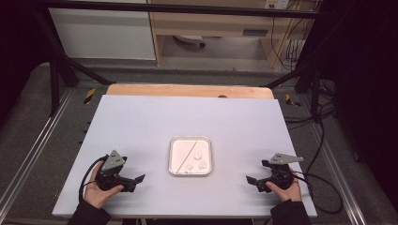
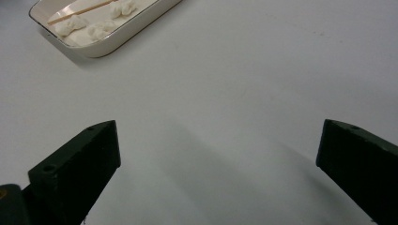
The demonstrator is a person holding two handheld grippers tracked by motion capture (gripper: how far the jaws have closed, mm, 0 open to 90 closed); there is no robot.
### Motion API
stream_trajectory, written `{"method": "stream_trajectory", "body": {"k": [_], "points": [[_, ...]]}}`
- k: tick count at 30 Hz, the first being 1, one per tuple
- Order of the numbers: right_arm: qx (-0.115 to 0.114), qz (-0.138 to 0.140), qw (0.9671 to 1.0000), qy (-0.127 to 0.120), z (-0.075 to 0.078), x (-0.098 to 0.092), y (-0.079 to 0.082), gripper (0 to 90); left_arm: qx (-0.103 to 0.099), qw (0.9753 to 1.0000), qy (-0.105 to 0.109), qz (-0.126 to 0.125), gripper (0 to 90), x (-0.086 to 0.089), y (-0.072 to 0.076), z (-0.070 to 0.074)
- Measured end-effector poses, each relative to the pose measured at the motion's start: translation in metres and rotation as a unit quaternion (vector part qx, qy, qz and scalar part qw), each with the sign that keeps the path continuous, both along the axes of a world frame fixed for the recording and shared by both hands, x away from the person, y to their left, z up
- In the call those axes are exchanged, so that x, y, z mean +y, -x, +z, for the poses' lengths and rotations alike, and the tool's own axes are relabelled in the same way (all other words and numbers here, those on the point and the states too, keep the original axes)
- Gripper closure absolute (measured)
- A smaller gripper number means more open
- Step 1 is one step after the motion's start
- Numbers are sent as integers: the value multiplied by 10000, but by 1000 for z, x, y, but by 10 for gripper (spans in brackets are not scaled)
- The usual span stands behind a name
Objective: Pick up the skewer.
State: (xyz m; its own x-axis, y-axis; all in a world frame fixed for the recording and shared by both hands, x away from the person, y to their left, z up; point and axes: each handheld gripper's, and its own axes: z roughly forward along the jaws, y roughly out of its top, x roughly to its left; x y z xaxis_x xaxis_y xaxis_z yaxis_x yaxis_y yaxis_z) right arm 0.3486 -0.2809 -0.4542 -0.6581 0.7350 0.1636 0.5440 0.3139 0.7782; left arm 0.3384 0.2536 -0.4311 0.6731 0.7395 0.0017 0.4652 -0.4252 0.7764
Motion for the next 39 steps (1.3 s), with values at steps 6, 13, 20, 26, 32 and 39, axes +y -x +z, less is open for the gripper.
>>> {"method": "stream_trajectory", "body": {"k": [6,13,20,26,32,39], "points": [[13,-9,10000,24,0,0,0,7,7,9999,-99,32,29,-10,-1,5],[-4,-10,10000,42,0,0,0,7,-11,9999,-160,-57,30,-25,-5,14],[-2,-5,10000,51,0,0,0,7,-11,9998,-162,-135,49,-48,-11,22],[1,6,10000,68,-1,0,-1,7,-11,9995,-208,-258,67,-72,-16,28],[9,9,10000,70,-1,1,0,7,48,9992,-324,-220,97,-94,-24,28],[34,11,10000,84,-1,1,-1,7,124,9991,-400,-117,181,-113,-34,23]]}}
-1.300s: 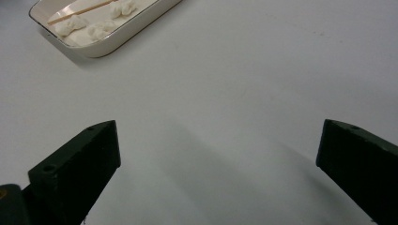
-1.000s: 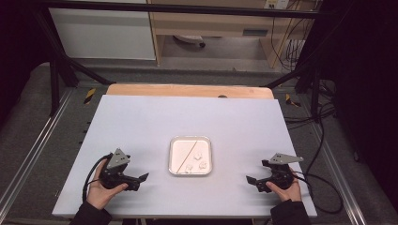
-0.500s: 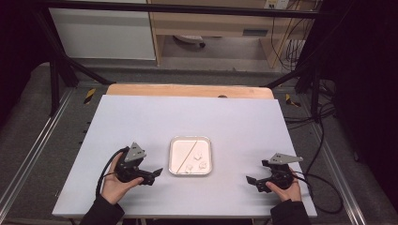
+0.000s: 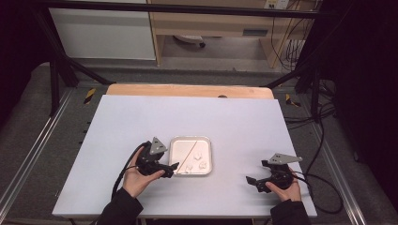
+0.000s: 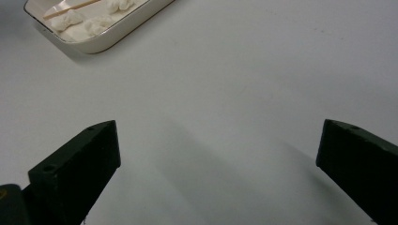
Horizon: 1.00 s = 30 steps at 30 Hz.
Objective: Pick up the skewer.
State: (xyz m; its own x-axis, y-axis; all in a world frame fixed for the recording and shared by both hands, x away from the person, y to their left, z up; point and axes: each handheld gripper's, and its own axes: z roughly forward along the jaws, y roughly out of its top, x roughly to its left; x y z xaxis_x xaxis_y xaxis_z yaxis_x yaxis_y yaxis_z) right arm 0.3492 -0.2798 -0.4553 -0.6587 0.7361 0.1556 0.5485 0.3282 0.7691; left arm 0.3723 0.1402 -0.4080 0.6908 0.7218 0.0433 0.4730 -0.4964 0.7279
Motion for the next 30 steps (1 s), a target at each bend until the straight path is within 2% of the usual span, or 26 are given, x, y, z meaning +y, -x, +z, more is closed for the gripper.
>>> {"method": "stream_trajectory", "body": {"k": [6,9,13,21,30], "points": [[-10,13,10000,0,0,0,0,7,63,9999,-136,28,284,-23,-7,-7],[-16,13,10000,0,0,0,0,7,129,9998,-104,56,340,-29,-11,-11],[-11,16,10000,1,0,0,0,7,206,9996,-193,84,419,-37,-13,-17],[-14,20,10000,-3,0,0,0,7,354,9990,-225,132,617,-44,-12,-25],[-4,13,10000,-6,0,0,0,7,383,9987,-248,205,747,-47,-8,-31]]}}
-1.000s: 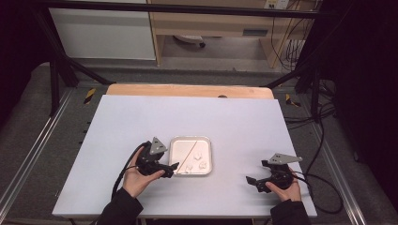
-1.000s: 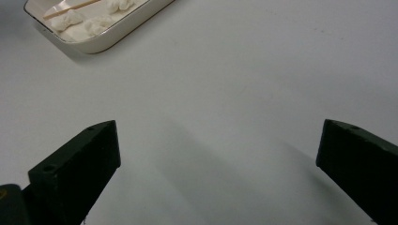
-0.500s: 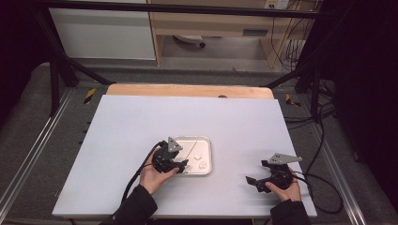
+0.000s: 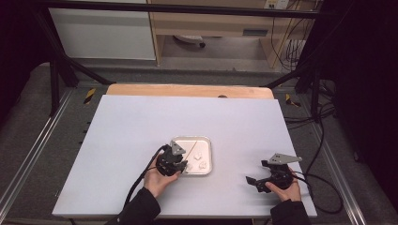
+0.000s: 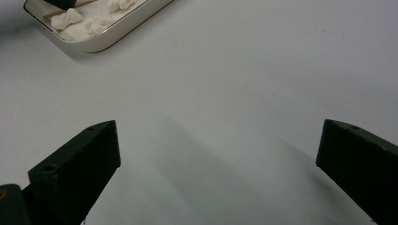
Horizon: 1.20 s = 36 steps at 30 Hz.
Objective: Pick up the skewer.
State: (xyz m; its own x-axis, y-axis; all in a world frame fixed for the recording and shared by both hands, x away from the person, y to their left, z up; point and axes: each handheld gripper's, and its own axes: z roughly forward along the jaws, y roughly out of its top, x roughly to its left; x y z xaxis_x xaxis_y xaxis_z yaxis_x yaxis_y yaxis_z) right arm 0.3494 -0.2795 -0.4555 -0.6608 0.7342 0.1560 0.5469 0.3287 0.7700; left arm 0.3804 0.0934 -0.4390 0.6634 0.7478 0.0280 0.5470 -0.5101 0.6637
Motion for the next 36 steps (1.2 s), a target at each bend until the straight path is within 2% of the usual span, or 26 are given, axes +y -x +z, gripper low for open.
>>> {"method": "stream_trajectory", "body": {"k": [17,26,33,36], "points": [[-3,-1,10000,-5,0,0,0,7,-89,9991,103,400,875,-2,6,-5],[-3,1,10000,-7,0,0,0,7,-156,9988,116,460,885,-3,8,-6],[-4,4,10000,-5,0,0,0,7,-202,9984,277,441,888,2,9,-7],[-10,11,10000,3,0,0,0,7,-292,9981,347,427,889,4,9,-5]]}}
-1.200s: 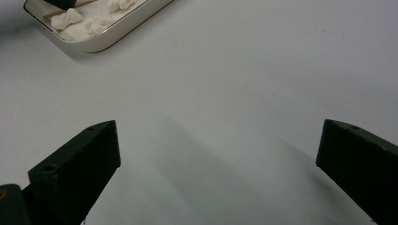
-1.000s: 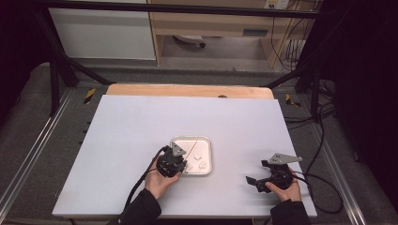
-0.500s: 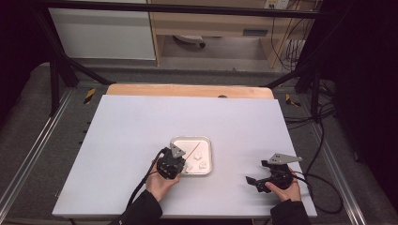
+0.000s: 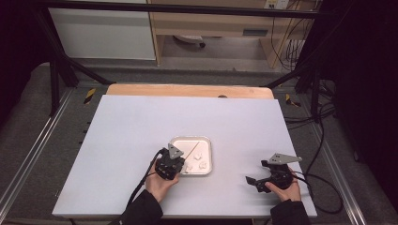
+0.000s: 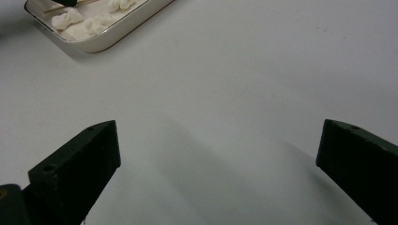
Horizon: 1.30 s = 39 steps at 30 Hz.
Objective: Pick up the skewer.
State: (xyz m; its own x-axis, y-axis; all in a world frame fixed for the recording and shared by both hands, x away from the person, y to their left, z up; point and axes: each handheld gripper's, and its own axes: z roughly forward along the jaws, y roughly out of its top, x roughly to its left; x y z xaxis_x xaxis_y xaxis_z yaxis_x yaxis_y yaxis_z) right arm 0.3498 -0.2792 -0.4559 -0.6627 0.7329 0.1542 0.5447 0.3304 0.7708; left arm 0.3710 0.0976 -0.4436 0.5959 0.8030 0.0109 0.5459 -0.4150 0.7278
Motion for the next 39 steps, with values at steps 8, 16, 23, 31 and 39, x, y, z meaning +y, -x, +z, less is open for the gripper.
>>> {"method": "stream_trajectory", "body": {"k": [8,16,23,31,39], "points": [[-7,14,10000,26,0,0,0,7,-86,9998,168,-88,888,9,2,8],[-97,5,9999,49,1,3,0,7,-81,9993,210,-283,888,17,1,17],[-228,-50,9989,417,4,13,-1,7,-54,9986,165,-508,888,17,2,23],[-505,131,9955,797,13,27,-2,9,-59,9971,157,-740,889,17,4,28],[-911,334,9883,1172,25,41,1,16,-71,9946,102,-1027,888,11,6,37]]}}
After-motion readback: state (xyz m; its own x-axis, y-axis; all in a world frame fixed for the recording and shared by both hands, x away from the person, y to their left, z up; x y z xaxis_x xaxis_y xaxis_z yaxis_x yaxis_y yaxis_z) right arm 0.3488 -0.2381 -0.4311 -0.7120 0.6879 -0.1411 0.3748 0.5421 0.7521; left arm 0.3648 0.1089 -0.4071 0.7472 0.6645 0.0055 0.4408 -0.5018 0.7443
